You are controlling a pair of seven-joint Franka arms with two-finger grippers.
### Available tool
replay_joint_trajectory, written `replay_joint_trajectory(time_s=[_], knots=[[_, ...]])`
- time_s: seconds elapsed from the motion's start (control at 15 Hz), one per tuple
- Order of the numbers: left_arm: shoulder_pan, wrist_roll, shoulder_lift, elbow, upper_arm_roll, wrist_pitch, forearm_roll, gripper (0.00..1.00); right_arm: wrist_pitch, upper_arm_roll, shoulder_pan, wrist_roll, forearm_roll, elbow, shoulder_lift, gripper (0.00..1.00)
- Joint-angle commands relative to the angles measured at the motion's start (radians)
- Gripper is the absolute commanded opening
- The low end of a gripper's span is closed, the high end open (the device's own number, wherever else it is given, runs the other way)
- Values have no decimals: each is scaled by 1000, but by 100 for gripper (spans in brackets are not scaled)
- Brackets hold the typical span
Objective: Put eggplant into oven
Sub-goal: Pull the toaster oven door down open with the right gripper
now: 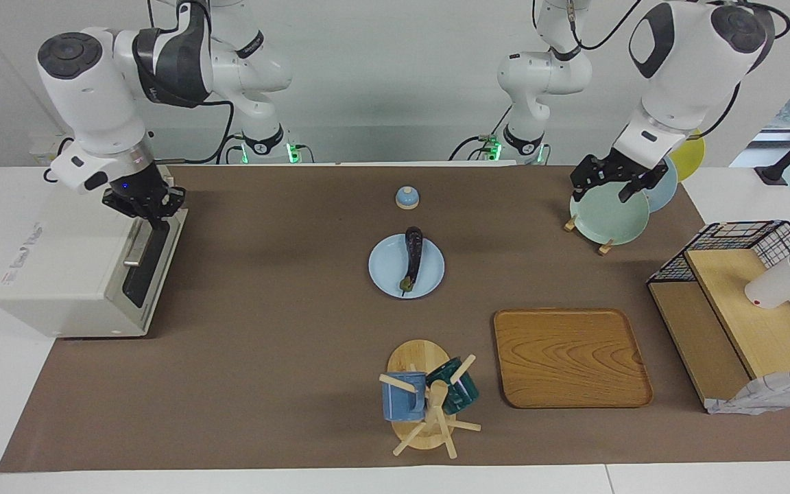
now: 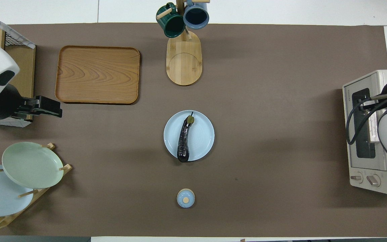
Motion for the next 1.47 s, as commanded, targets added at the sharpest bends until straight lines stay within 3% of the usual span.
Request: replay_joint_trajectory(time_s=[0.0, 0.2, 0.47, 0.87, 1.07, 1.4], knots=[[7, 2, 42, 94, -8, -87, 39, 100, 80, 5, -45, 10, -27, -93, -21, 0], [13, 4, 27, 39, -11, -33, 47, 100, 91, 6, -61, 10, -86, -121, -21, 0], [100, 2, 20, -28, -78, 77, 47, 100, 107, 6, -84, 7, -87, -144, -18, 0], [59, 2, 33, 57, -74, -83, 79, 100, 120, 6, -85, 10, -84, -167, -18, 0], [54, 2, 30, 118, -69, -177, 63, 100, 180, 8, -74, 12, -72, -228, -20, 0], [62, 1, -7, 72, -68, -137, 61, 100, 188, 11, -13, 58, -41, -231, -18, 0]])
